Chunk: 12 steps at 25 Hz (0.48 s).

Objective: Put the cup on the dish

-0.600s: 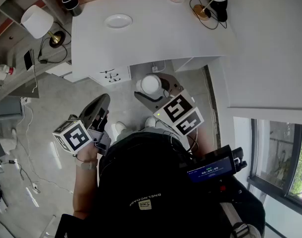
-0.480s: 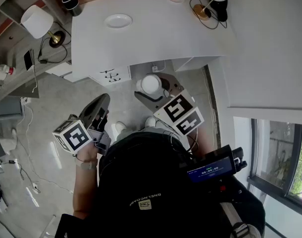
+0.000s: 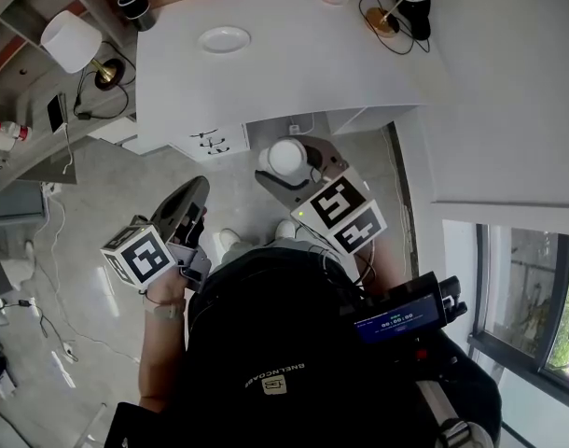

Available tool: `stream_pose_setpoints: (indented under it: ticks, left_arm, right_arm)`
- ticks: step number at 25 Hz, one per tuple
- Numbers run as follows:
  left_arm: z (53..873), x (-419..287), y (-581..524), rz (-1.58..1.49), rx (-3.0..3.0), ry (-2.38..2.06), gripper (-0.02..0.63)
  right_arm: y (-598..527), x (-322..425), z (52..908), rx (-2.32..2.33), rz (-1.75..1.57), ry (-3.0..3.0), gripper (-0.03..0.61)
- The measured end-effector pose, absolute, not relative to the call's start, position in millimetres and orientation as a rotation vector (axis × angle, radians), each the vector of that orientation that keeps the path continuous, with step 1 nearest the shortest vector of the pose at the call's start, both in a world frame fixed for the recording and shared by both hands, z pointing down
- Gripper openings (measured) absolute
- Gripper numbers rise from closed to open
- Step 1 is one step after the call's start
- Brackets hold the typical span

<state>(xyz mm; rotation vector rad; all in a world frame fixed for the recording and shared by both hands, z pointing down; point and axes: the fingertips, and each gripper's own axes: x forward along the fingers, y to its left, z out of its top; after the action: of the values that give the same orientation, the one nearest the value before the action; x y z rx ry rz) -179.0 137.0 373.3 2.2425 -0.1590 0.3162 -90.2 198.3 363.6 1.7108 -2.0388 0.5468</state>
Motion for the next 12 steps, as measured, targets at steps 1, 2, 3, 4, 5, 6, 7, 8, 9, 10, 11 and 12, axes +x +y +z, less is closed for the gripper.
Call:
stream_pose_setpoints:
  ticks: [1, 2, 3, 4, 5, 6, 7, 8, 9, 10, 11, 12]
  left_arm:
    - [373, -178, 138, 0.316, 2.241, -0.16, 0.006]
    - [373, -177, 140, 0.315, 2.239, -0.158, 0.006]
    - [372, -176, 142, 0.314, 2.237, -0.156, 0.006]
    - [372, -175, 144, 0.314, 2.236, -0.153, 0.006]
    - [372, -173, 146, 0.315, 2.236, -0.152, 0.006]
    - [372, -172, 147, 0.316, 2.238, -0.152, 0.006]
    - [372, -170, 148, 0.318, 2.241, -0.153, 0.006]
    - [372, -169, 150, 0.319, 2.243, -0.153, 0.006]
    - [371, -167, 151, 0.319, 2.244, -0.153, 0.006]
    - [371, -165, 153, 0.319, 2.245, -0.153, 0.006]
    - [371, -164, 154, 0.32, 2.247, -0.155, 0.006]
    - [371, -162, 156, 0.321, 2.249, -0.158, 0.006]
  right_arm:
    - [199, -90, 363, 1.71, 0.548, -2.039, 0.256]
    - [200, -89, 363, 1.71, 0.546, -2.04, 0.256]
    - [201, -88, 362, 1.711, 0.543, -2.041, 0.255]
    - [203, -87, 362, 1.711, 0.54, -2.043, 0.255]
    - [204, -86, 362, 1.71, 0.536, -2.044, 0.255]
    - [205, -85, 362, 1.707, 0.533, -2.046, 0.255]
    - [206, -84, 361, 1.706, 0.532, -2.047, 0.255]
    - [207, -83, 361, 1.705, 0.53, -2.049, 0.255]
    - [208, -81, 361, 1.705, 0.529, -2.05, 0.255]
    - [209, -80, 362, 1.705, 0.528, -2.052, 0.255]
    - [211, -78, 362, 1.704, 0.526, -2.055, 0.256]
    - [213, -77, 362, 1.704, 0.524, -2.057, 0.255]
